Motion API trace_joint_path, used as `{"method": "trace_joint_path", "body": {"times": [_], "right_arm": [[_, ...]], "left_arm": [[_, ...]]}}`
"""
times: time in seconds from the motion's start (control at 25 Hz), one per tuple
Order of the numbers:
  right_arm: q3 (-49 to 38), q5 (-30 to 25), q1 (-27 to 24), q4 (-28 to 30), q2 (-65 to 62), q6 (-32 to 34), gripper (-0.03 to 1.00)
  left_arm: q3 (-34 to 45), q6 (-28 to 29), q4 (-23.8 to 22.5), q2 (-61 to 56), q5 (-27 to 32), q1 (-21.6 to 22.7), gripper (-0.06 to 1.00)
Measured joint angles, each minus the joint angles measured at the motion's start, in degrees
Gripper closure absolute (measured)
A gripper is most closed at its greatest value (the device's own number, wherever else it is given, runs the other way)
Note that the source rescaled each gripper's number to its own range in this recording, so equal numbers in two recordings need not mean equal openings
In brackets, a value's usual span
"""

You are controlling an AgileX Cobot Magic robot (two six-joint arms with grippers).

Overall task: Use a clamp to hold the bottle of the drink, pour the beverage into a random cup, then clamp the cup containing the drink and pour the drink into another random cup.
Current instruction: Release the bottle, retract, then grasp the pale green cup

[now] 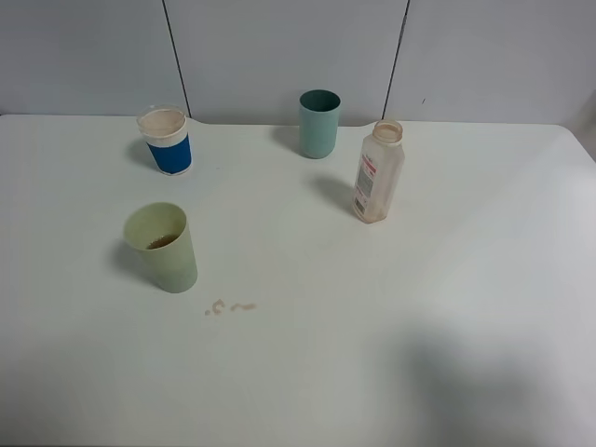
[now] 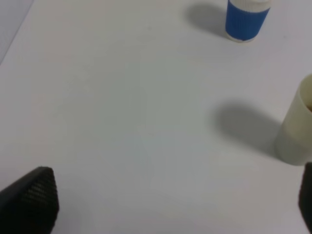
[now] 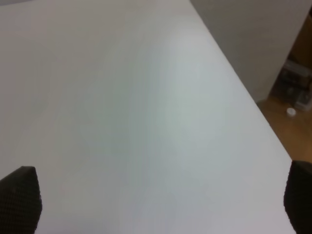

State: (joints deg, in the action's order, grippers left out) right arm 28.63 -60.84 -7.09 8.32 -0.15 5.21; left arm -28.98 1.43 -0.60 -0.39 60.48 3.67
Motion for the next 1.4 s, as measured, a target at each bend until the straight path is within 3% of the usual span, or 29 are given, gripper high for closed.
{"method": "trace_joint_path", "body": {"times": [0.56, 0.96, 1.4], "right_arm": [[0.0, 0.0, 0.9, 0.0, 0.0, 0.0, -0.03], [0.0, 0.0, 9.3, 0.0, 0.0, 0.0, -0.03], [0.0, 0.0, 9.5, 0.0, 0.0, 0.0, -0.03]], "left_arm": [[0.0, 0.0, 0.0, 0.0, 0.0, 0.0, -0.06], [0.0, 0.0, 0.0, 0.0, 0.0, 0.0, -0.06], [0.0, 0.0, 0.0, 0.0, 0.0, 0.0, -0.06]]}}
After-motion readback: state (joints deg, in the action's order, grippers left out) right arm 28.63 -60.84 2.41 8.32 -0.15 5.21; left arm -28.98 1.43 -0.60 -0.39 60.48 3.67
